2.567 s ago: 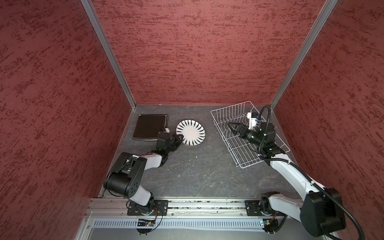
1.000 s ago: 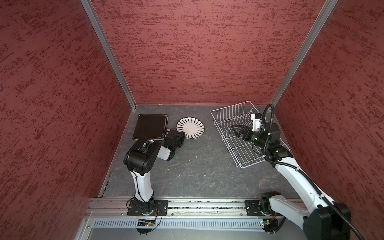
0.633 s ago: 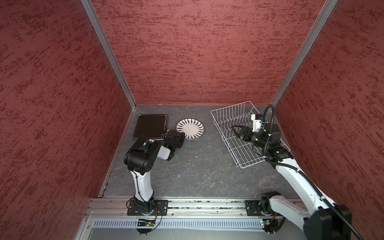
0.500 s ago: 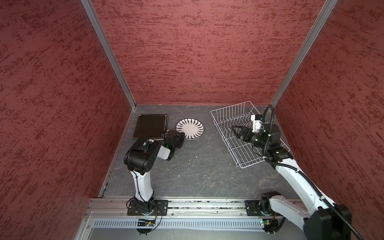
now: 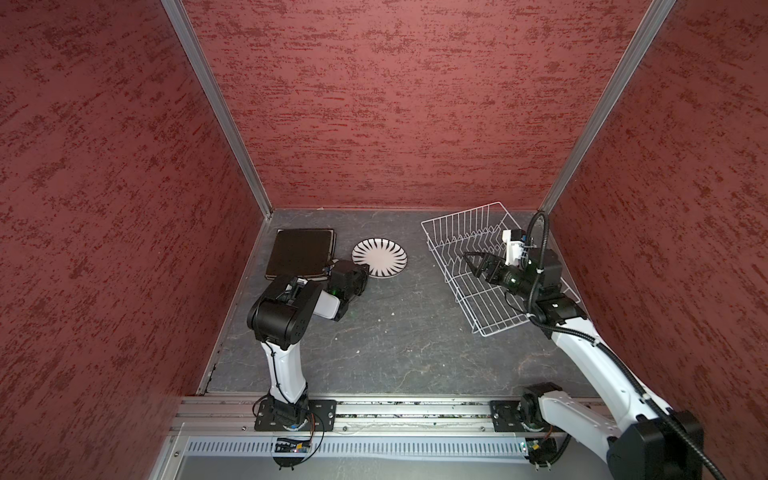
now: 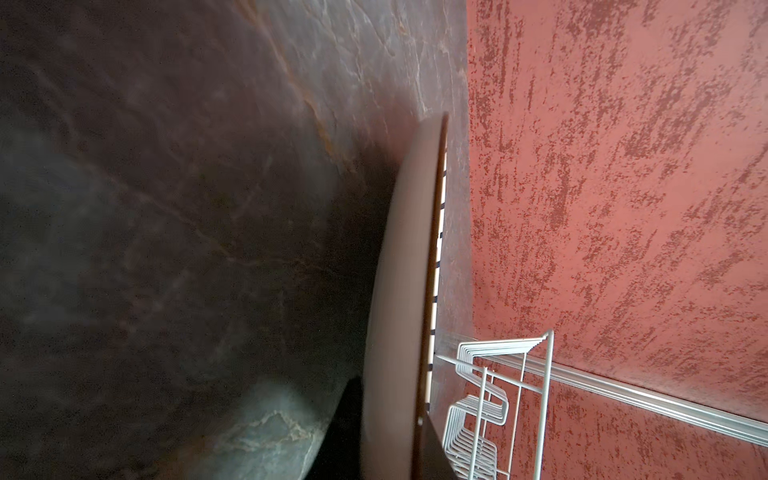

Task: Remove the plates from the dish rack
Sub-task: 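Lower the striped plate flat onto the table beside the dark plates with the left gripper, then open the left gripper to release the striped plate on the table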

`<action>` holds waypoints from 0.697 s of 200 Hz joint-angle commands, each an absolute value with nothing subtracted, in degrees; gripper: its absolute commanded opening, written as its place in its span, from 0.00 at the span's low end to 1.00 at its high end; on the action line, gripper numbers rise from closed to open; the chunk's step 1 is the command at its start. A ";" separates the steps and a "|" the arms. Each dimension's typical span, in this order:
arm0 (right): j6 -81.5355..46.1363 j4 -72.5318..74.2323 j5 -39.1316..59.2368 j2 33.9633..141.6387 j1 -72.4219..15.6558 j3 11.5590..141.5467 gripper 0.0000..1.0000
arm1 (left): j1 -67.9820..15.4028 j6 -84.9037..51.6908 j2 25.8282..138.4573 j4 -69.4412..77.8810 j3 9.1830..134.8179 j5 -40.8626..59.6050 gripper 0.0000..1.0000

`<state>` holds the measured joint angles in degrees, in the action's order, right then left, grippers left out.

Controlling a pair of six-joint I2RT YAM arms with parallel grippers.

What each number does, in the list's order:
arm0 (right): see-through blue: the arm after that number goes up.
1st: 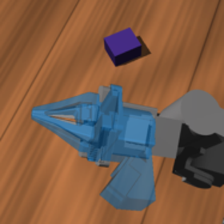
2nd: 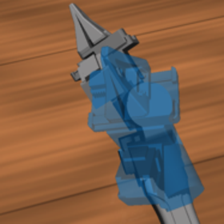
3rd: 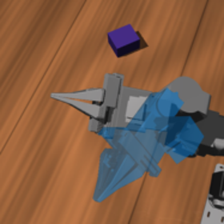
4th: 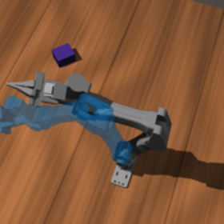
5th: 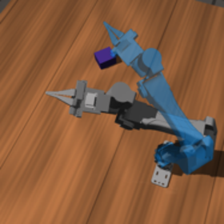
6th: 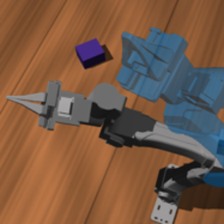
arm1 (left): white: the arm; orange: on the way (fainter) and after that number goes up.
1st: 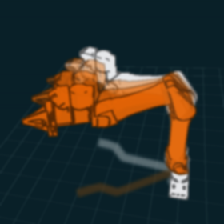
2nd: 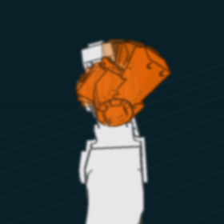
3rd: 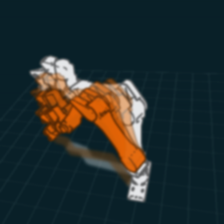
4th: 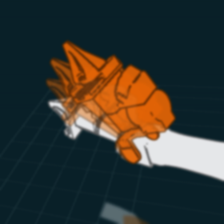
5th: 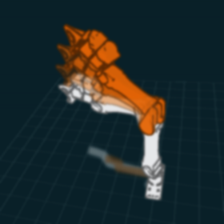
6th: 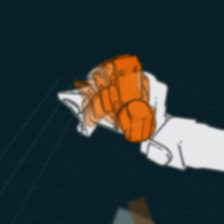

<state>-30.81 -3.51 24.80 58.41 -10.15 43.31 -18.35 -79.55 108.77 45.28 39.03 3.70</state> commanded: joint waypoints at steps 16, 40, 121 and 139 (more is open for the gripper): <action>-30.21 -3.76 23.64 57.30 -9.82 42.66 0.99 | -18.02 -80.22 108.37 50.31 40.75 4.53 0.26; -30.14 -3.71 23.64 57.30 -9.78 42.67 0.99 | -18.02 -80.42 108.11 49.82 40.75 4.65 0.39; -30.06 -5.15 22.85 55.55 -9.68 42.56 0.99 | -18.37 -80.33 103.57 40.77 40.01 1.82 0.88; -30.00 -5.37 22.77 55.20 -9.72 42.57 0.99 | -18.37 -80.33 102.47 38.62 39.82 1.32 0.93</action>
<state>-30.79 -4.82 24.12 56.34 -10.07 43.31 -18.33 -80.71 105.67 40.51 39.38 3.01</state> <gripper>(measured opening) 0.988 0.911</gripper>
